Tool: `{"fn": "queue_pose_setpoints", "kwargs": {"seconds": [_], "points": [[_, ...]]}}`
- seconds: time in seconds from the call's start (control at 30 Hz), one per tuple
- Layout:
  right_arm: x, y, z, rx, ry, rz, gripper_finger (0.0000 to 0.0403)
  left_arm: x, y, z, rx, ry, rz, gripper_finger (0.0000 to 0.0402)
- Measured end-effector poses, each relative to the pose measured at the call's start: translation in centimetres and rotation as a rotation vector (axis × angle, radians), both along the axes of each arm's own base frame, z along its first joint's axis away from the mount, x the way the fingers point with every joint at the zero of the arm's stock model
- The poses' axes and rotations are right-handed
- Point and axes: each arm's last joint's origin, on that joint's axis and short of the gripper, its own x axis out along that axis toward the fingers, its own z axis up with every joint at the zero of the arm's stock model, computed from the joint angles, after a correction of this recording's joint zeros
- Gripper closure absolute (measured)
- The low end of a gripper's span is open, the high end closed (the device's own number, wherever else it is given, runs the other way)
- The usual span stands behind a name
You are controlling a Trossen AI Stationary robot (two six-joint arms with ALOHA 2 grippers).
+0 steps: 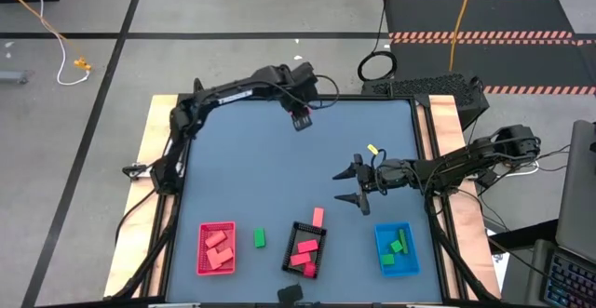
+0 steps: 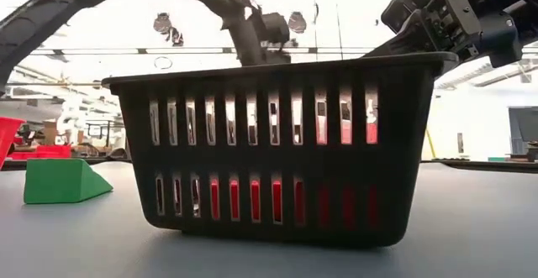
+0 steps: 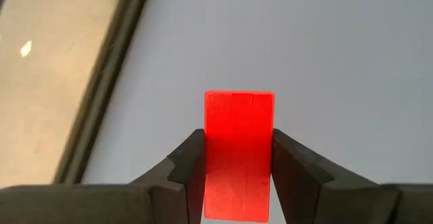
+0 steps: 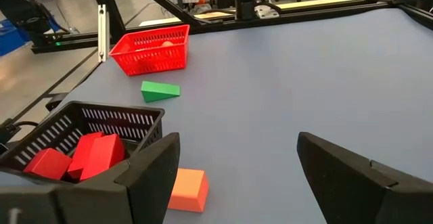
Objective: Sort & place blocks by color
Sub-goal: Put the red block into the black bin
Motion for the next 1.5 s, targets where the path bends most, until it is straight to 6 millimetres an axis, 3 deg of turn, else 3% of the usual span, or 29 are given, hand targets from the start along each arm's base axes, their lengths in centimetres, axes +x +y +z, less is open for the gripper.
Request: {"fn": "queue_pose_setpoints", "kwargs": {"seconds": [0.13,0.3,0.53,0.73,1.03,1.17,1.33,1.5], "points": [[0.0,0.1,-0.1,0.004,0.008,0.006,0.0112,-0.2,-3.4,2.4,-0.042,-0.02,-0.079,0.0267],[-0.1,0.7,-0.1,0.005,0.016,0.033,0.0112,0.5,-9.2,4.2,-0.063,-0.021,-0.181,0.0267],[-0.3,1.5,-0.1,0.005,0.017,0.071,0.0112,1.7,-17.5,4.1,-0.089,0.011,-0.265,0.0267],[-0.4,2.3,-0.1,0.005,0.017,0.106,0.0112,2.0,-23.1,2.3,-0.132,0.023,-0.247,0.0267],[-0.6,2.5,-0.4,0.011,0.043,0.112,0.0112,1.1,-33.0,-2.6,-0.223,-0.023,-0.28,0.0267],[-0.5,2.5,-0.4,0.024,0.042,0.104,0.0112,0.3,-35.0,-4.5,-0.253,-0.032,-0.265,0.0267],[-0.5,2.5,-0.1,0.029,0.014,0.103,0.0112,-0.1,-36.2,-5.9,-0.267,-0.054,-0.278,0.0265],[-0.5,2.5,-0.1,0.051,0.015,0.097,0.0112,-0.3,-36.0,-6.9,-0.267,-0.058,-0.277,0.0215]]}}
